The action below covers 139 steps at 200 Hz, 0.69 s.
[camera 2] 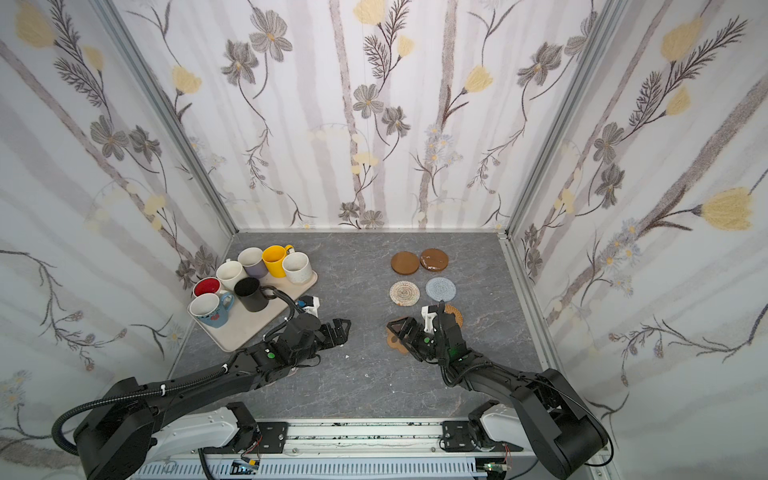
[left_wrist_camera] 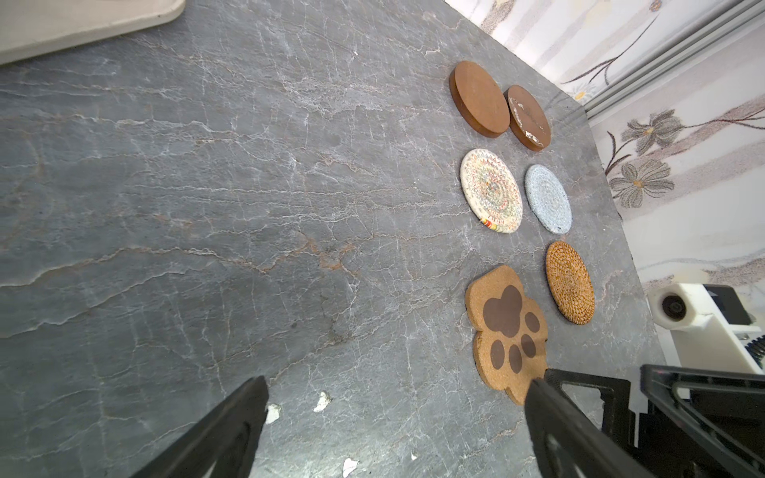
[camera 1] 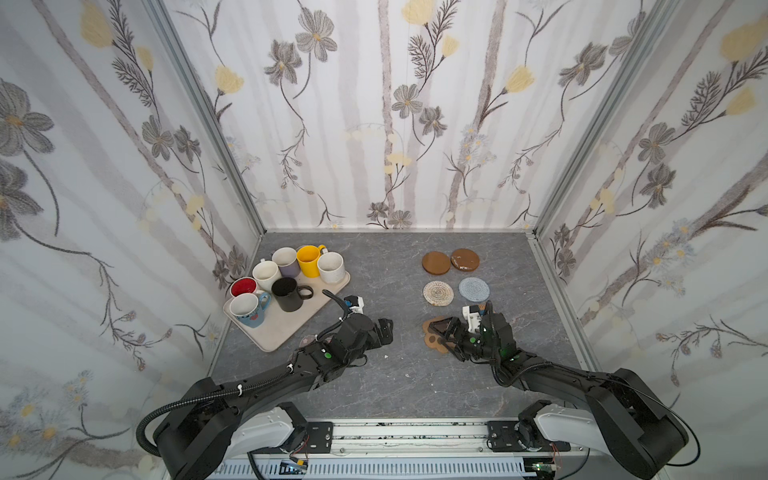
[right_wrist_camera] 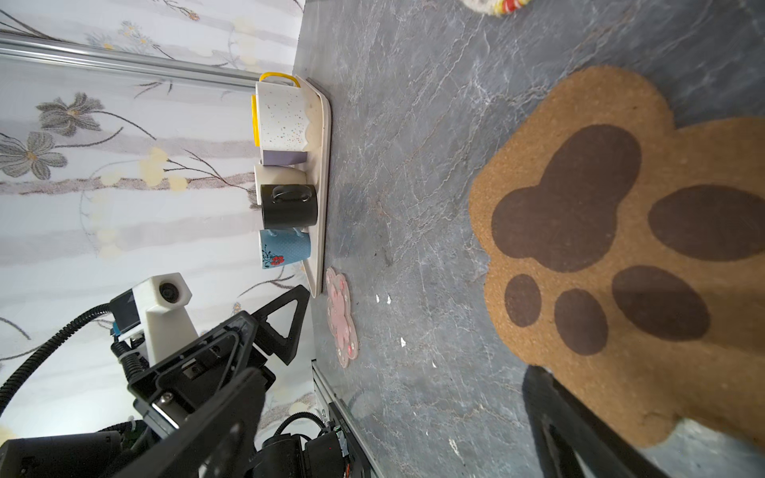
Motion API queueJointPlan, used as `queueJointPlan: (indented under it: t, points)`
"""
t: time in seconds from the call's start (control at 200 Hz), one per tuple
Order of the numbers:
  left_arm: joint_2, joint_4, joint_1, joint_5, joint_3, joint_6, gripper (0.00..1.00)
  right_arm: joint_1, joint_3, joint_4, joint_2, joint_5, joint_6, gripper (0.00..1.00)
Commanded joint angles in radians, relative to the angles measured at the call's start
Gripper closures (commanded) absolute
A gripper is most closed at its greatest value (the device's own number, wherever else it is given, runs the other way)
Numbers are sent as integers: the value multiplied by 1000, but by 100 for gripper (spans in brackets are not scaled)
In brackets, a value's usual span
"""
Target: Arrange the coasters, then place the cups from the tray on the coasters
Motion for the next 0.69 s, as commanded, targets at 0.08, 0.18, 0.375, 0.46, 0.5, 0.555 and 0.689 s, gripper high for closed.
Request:
queueJointPlan:
  t: [0.08,0.18,0.375,0.46,0.5,0.555,0.689]
  points:
    - [-4,18,14,-2,-6,5,0,42,-32,-9,-71,27,2,4]
    - [-6,18,20,-2,-8,10,0,73,-54,-13,-103,43,25,4]
    - [-26,18,26,-3,-17,12,0,122,-65,27,-78,50,67,4]
    - [-33,18,29,-4,-22,12,0,134,-73,69,-40,50,85,3]
    - [-36,18,29,-1,-25,13,0,133,-79,93,-16,46,92,4]
    - [-42,18,31,-2,-30,11,0,133,-83,131,18,40,106,4]
    - [-52,19,33,-8,-44,8,0,134,-84,176,74,51,118,5]
